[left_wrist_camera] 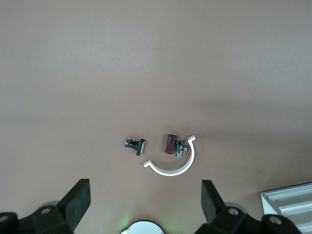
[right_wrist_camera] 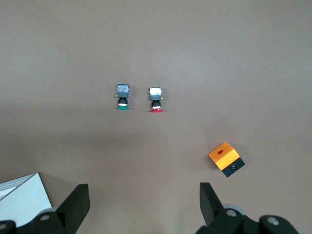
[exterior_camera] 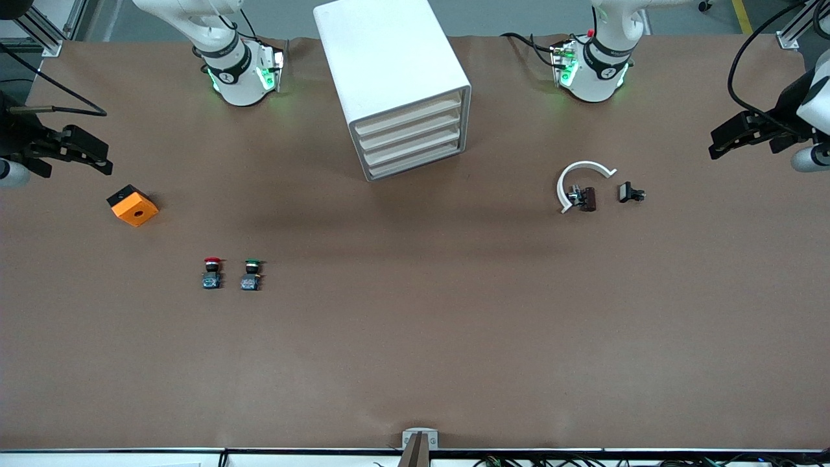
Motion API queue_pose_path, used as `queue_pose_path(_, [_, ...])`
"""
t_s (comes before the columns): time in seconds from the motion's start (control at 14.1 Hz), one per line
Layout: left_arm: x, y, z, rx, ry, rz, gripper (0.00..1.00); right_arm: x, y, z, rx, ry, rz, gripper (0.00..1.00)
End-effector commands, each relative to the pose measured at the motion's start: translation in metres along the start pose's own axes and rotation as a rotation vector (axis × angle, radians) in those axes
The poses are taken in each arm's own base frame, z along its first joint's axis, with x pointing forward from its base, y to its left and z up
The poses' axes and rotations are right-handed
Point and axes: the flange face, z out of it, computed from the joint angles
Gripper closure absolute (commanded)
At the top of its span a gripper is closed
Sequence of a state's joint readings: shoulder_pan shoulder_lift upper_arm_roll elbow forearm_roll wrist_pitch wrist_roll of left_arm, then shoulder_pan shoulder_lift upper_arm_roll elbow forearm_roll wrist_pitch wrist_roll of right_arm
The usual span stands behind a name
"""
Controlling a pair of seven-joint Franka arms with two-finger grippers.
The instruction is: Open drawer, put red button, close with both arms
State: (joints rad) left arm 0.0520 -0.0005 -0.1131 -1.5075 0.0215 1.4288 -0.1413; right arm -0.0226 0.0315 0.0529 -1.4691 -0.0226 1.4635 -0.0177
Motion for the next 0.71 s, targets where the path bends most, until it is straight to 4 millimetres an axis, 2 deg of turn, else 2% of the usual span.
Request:
queue_pose_path(0.0, [0.002, 0.002, -0.004, 0.024, -0.004, -0.001, 0.00, -0.001, 0.003, -0.006, -0.015, 0.000, 0.000, 0.00])
queue_pose_path(0.21, [0.011, 0.009, 0.010, 0.027, -0.031, 0.014, 0.00, -0.001, 0.004, -0.006, -0.017, 0.000, 0.001, 0.00])
queue_pose_path(0.36, [0.030, 0.015, 0.043, 0.028, -0.090, 0.023, 0.00, -0.001, 0.003, -0.006, -0.015, 0.000, 0.000, 0.00])
queue_pose_path(0.43, [0.042, 0.020, 0.065, 0.023, -0.132, 0.037, 0.00, -0.001, 0.003, -0.006, -0.015, 0.002, 0.000, 0.00])
queue_pose_path(0.5, [0.046, 0.033, 0.079, 0.020, -0.155, 0.045, 0.00, -0.001, 0.004, -0.006, -0.015, 0.001, 0.001, 0.00])
queue_pose_path(0.64, [0.058, 0.083, 0.123, 0.040, -0.216, 0.043, 0.00, -0.001, 0.006, -0.006, -0.013, 0.000, 0.006, 0.00])
